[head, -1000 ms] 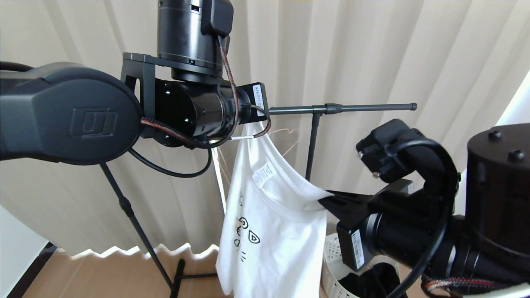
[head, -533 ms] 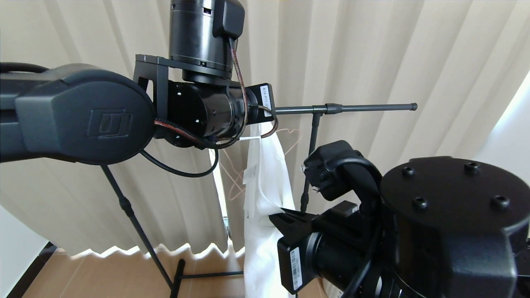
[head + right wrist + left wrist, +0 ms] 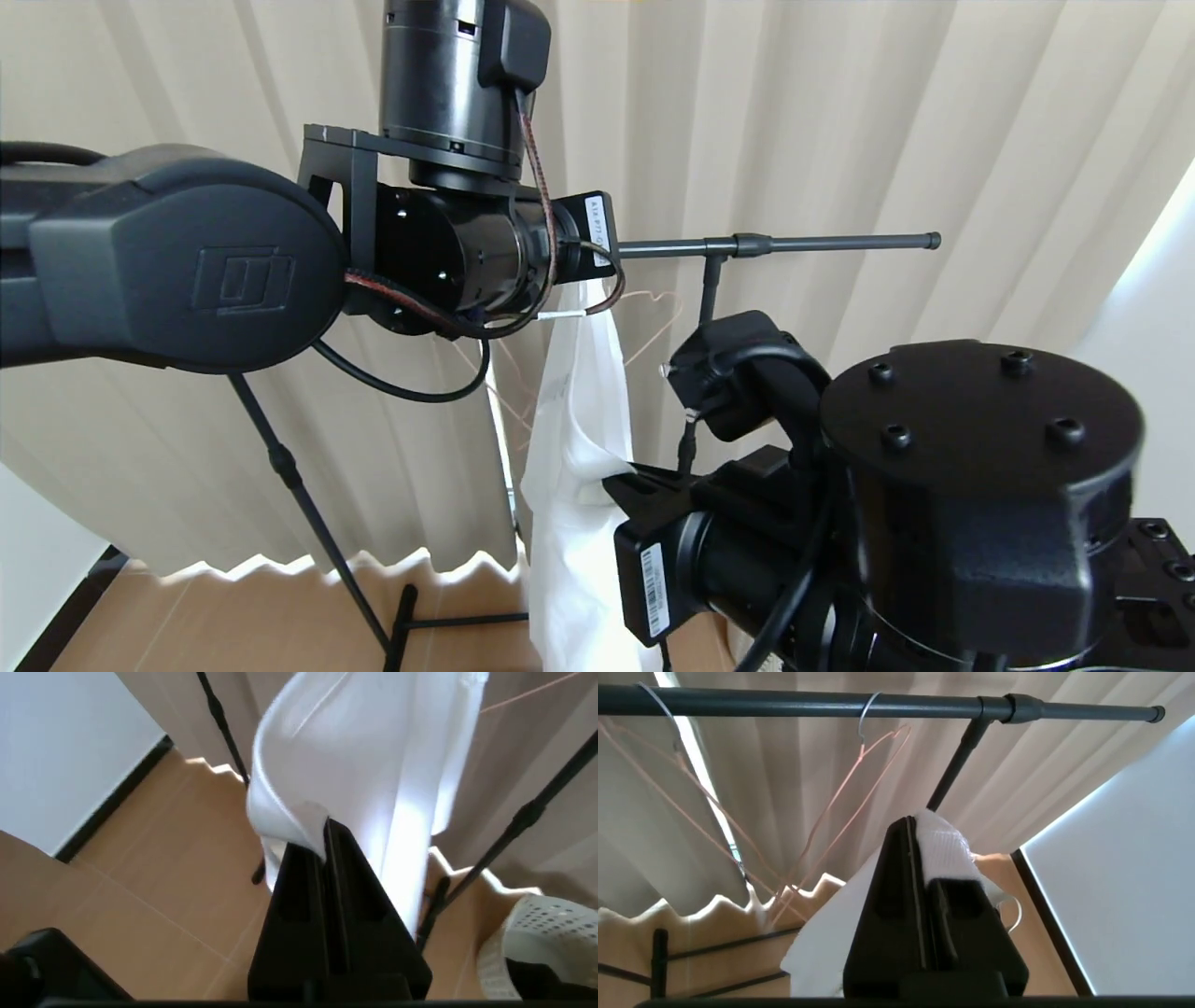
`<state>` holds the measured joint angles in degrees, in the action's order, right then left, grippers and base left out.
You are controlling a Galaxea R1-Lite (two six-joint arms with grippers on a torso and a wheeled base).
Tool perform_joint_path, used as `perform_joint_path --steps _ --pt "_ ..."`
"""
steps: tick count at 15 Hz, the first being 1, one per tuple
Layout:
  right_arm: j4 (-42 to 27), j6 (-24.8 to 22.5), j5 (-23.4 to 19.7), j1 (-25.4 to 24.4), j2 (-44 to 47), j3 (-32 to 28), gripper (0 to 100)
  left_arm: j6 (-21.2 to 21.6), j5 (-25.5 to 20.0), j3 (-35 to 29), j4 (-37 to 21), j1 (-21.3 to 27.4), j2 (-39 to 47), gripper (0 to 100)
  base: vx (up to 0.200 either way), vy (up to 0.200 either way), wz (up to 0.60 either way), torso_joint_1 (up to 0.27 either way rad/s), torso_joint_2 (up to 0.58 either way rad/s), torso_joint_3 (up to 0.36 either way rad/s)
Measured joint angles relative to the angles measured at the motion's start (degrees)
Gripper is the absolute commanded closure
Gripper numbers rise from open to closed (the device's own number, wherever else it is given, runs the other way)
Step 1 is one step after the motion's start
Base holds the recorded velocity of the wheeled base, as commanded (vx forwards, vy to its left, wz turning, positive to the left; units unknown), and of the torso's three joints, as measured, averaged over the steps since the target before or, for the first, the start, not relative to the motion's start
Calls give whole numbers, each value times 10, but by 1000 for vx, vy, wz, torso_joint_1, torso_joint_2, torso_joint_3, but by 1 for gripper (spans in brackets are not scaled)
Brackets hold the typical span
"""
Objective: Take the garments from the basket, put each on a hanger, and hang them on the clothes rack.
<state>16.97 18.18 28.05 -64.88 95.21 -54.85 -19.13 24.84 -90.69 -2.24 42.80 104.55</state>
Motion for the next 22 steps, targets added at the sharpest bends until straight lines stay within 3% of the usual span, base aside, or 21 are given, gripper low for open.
perform_joint_path --steps 2,7,10,13,17,22 --pt "-13 -44 2 30 -8 16 100 0 1 1 -15 -3 -7 100 0 0 0 0 0 0" --pt "-19 -85 4 142 -25 17 100 -1 2 19 -115 -10 -50 100 0 0 0 0 0 0" --pt "-23 -89 1 190 -16 -29 100 0 2 79 -141 -17 -80 100 0 0 0 0 0 0" --pt "-24 -89 4 214 42 -121 100 -2 2 142 -156 -17 -103 100 0 0 0 0 0 0" --pt "-18 -84 5 231 115 -214 100 -18 1 223 -156 39 -122 100 0 0 0 0 0 0" --pt "-17 -62 5 227 153 -254 100 -105 -2 238 -145 141 -102 100 0 0 0 0 0 0"
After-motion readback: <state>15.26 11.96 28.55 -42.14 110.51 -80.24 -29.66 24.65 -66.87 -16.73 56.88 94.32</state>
